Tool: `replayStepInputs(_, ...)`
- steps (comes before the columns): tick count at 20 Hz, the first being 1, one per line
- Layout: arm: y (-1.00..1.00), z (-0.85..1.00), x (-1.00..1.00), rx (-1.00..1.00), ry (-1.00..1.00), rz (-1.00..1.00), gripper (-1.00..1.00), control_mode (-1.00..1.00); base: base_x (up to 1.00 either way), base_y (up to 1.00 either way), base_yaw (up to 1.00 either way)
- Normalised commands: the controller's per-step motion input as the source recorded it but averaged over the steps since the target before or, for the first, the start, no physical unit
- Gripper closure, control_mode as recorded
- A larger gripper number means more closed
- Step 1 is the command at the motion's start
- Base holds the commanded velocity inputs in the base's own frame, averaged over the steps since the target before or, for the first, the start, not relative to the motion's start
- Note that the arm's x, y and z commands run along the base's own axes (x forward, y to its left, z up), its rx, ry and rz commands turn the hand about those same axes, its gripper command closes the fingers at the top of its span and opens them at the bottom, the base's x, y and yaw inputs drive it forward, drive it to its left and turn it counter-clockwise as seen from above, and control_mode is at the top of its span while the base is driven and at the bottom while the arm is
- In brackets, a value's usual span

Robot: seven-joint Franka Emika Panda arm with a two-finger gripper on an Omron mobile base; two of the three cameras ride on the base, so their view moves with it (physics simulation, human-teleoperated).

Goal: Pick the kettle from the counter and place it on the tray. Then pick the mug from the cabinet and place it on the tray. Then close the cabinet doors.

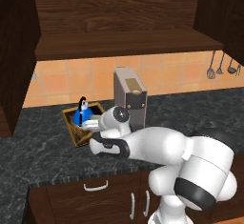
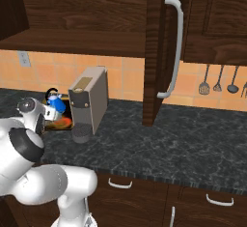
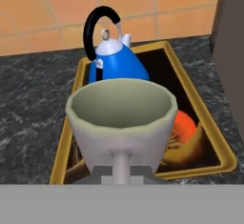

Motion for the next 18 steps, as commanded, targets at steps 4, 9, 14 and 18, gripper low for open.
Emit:
replayStepInputs(4, 0.0, -0.13, 0.02, 0.02, 0.0, -0.19, 1.0, -1.0, 0.0, 0.0, 0.0)
replayStepInputs(9, 0.1, -0.01, 0.19, 0.02, 0.0, -0.13, 1.0, -1.0, 0.0, 0.0, 0.0)
replayStepInputs(14, 0.28, -0.13, 0.34, -0.01, 0.0, -0.09, 1.0, -1.0, 0.0, 0.0, 0.0)
replayStepInputs(18, 0.27, -0.31, 0.32, -0.1, 0.0, -0.1, 1.0, -1.0, 0.0, 0.0, 0.0)
